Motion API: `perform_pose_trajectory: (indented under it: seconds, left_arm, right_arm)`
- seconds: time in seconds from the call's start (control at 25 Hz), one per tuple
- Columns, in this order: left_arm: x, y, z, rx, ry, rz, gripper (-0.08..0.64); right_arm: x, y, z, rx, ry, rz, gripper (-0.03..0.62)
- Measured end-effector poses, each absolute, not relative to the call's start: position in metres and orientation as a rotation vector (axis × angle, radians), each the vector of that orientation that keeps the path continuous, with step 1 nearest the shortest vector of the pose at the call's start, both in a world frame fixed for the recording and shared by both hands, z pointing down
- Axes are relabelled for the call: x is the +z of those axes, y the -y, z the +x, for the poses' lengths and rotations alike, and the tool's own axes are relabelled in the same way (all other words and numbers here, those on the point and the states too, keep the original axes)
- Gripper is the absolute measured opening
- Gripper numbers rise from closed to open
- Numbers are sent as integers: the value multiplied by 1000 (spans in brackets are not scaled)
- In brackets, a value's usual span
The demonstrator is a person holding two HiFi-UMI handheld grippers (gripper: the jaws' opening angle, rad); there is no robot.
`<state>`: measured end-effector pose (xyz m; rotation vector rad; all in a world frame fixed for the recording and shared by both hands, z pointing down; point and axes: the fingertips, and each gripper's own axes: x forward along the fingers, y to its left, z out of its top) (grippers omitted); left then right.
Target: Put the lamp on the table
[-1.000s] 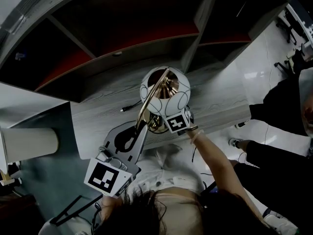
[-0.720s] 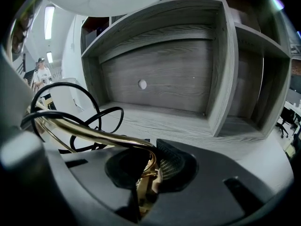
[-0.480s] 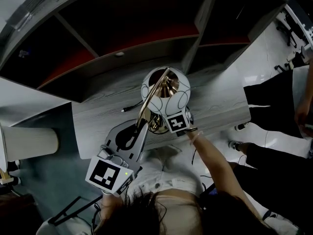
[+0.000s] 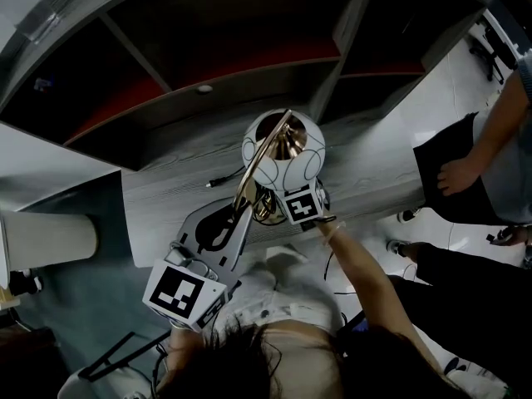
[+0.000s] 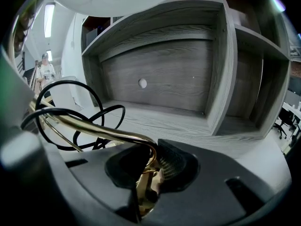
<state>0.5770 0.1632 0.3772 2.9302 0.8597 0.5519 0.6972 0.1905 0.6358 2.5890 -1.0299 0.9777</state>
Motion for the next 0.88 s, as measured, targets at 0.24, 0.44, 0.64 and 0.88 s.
perform_pose_trajectory:
  seconds: [0.24, 0.44, 0.64, 0.88]
  left_arm:
    - [377, -162, 576, 546, -845, 2928, 21]
    - [376, -158, 573, 552, -834, 2919, 42]
    - [372, -153, 565, 540, -824, 2922, 47]
    - [371, -144, 551, 533, -812, 2926, 47]
  right_arm:
    - [636, -195, 694, 986, 1012, 2594, 44]
    - [634, -197, 691, 1006, 979, 2597, 44]
    - [633, -201, 686, 1006, 950, 2592, 44]
    - [630, -206, 681, 1017, 899, 2607, 44]
